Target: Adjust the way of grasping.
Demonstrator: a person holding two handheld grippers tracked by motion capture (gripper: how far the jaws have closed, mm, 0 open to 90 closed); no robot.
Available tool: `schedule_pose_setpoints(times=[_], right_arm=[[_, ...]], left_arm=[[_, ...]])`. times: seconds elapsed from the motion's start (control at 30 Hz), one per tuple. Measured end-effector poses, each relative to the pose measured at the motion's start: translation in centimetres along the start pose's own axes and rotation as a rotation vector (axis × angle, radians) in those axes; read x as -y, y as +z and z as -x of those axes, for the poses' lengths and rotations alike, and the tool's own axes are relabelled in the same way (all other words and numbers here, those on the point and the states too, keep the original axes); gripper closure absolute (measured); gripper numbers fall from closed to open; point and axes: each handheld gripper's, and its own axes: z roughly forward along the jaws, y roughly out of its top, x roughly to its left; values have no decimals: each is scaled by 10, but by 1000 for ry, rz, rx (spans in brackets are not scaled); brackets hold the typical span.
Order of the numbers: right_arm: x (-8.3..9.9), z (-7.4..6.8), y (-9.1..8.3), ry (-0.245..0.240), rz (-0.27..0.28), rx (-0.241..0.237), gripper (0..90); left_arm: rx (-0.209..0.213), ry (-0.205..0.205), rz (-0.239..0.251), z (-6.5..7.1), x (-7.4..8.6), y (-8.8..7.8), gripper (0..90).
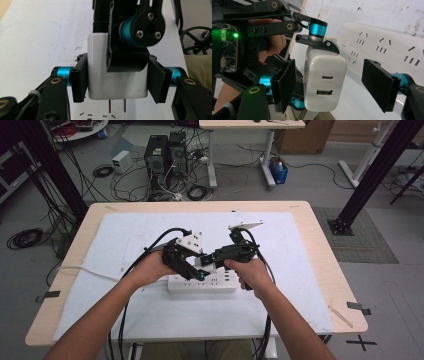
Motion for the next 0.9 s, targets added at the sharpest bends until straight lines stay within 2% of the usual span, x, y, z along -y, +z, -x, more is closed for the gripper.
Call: schedule_pose_setpoints(times=[0.07,0.13,0.23,0.43,0.7,0.9], right_arm=[[0,1,1,7,7,-15,339],[1,1,2,12,10,-15,340],[1,1,4,14,-1,-21,381],[1,2,5,11,11,-39,482],[1,2,10,36,-4,-59,551],[1,3,10,65,8,-70,607]], left_arm=[[-3,0,-1,0,0,0,421],[-7,3,-4,1,0,0,421],[-13,5,-4,1,0,0,421],[-24,20,-7,2,-1,1,422],[-32,25,-18,3,-1,2,421],[-55,39,-25,3,-1,2,422]])
